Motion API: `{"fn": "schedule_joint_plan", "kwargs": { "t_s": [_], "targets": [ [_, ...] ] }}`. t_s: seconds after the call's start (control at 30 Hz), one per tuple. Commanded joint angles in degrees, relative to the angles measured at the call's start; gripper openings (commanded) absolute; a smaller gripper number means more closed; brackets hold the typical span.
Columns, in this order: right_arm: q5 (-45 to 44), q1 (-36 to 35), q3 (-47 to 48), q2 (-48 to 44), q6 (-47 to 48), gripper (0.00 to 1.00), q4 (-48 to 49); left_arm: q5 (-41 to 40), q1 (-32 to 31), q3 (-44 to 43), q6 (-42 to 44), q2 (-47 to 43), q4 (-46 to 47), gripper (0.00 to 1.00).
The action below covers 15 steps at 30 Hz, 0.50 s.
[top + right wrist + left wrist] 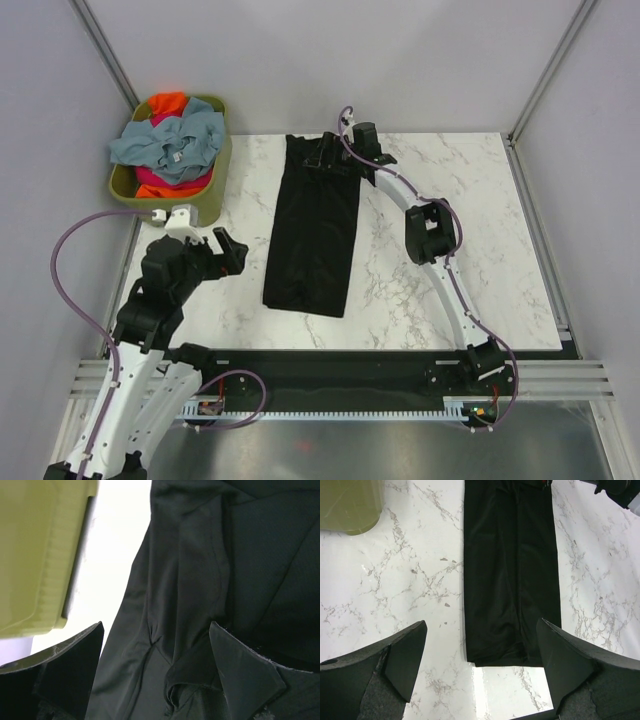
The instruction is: Fold and stack the t-shirts
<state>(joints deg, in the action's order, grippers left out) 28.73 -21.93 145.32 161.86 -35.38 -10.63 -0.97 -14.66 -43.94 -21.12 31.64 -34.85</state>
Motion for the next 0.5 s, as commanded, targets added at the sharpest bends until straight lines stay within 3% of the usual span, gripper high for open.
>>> {"fn": "schedule_joint_plan", "kwargs": {
  "t_s": [0.0, 0.2, 0.47],
  "targets": [
    [6.07, -0.30, -0.65, 4.87, 0.66, 0.97, 0.94, 0.71, -0.11, 0.09, 1.53, 1.23, 1.54, 0.98],
    [13.36, -0.39, -1.78, 1.19, 2.15, 0.98, 6.85, 3.00, -0.11, 0.00, 1.70, 4.13, 1.98, 0.96],
    [7.23, -0.30, -26.81, -31.40, 9.00, 0.98, 6.77, 3.79, -1.07, 1.22, -6.11, 16.08, 1.45, 0.84]
  ]
}}
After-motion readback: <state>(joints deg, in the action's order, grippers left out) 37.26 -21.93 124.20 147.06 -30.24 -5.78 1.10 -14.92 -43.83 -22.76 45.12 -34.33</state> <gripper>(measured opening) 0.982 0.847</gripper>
